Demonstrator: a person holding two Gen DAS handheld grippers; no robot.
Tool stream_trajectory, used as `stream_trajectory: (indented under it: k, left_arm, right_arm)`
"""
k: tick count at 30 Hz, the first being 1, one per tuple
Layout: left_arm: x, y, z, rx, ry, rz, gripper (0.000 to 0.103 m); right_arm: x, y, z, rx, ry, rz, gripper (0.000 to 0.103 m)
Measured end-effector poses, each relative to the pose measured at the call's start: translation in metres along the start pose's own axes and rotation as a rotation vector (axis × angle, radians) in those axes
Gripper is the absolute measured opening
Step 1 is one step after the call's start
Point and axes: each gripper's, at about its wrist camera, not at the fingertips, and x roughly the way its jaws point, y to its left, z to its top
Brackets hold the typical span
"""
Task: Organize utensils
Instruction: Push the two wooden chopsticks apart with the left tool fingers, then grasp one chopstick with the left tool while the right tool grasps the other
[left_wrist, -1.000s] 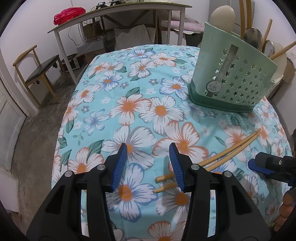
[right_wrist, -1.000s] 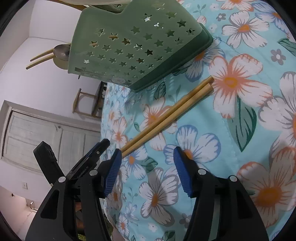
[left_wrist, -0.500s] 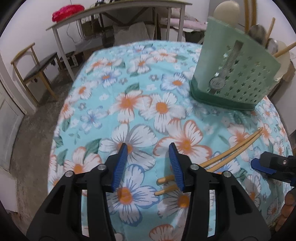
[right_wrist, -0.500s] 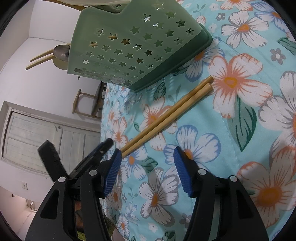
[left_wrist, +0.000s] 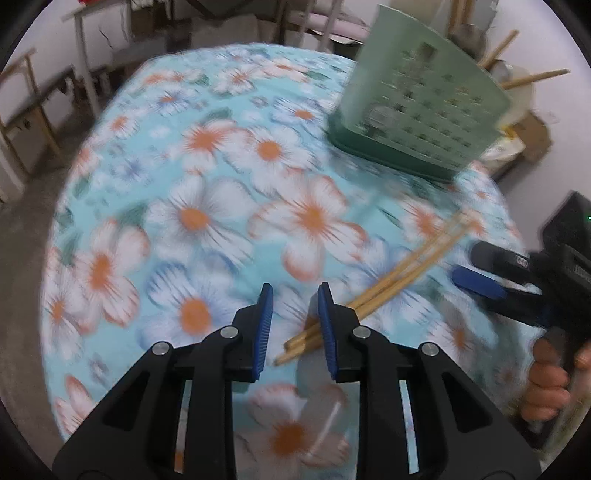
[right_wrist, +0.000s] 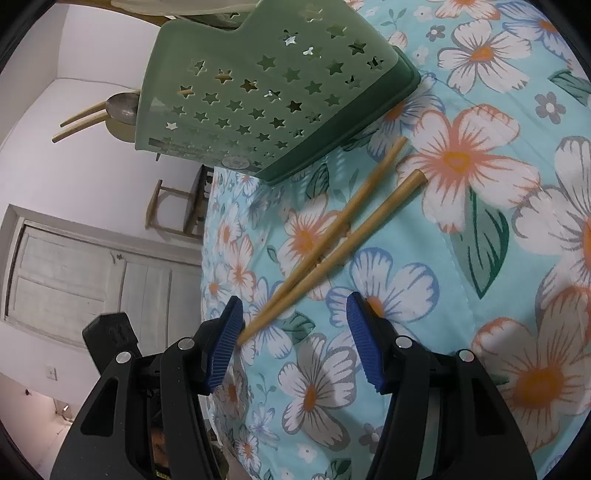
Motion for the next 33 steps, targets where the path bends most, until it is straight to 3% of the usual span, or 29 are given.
stream_trajectory:
  k: [5,10,14,19,24,33]
  left_arm:
    - [-0.006,-0.007,-0.021,-0.023,0.052,-0.136,0.023]
    - [-0.009,-0.015,-0.043,-0.052,0.112,-0.265,0.020]
    - [-0.009,-0.025,-0.059,-0.048,0.160,-0.338,0.018]
    - [-0.002,-0.040,-0.071,-0.033,0.219,-0.439,0.018]
    - [-0.002,-0.046,-0.074,-0.016,0.221,-0.433,0.018]
    - [-0.006,-0.029,-0.062,-0.061,0.190,-0.406,0.018]
  right_arm:
    - [-0.003,0.000,-0.002,-0.005,-0.002,-0.010,0.056]
    - [-0.006,-0.001,-0.006,-0.014,-0.011,-0.046,0.047]
    - [-0.007,0.001,-0.008,-0.040,-0.018,-0.091,0.034]
    - [0.004,0.025,-0.012,-0.177,0.008,-0.145,0.020]
    - [0.015,0.040,-0.017,-0.275,0.018,-0.205,0.010]
    - [-0.002,0.032,-0.009,-0.286,-0.042,-0.267,0.007]
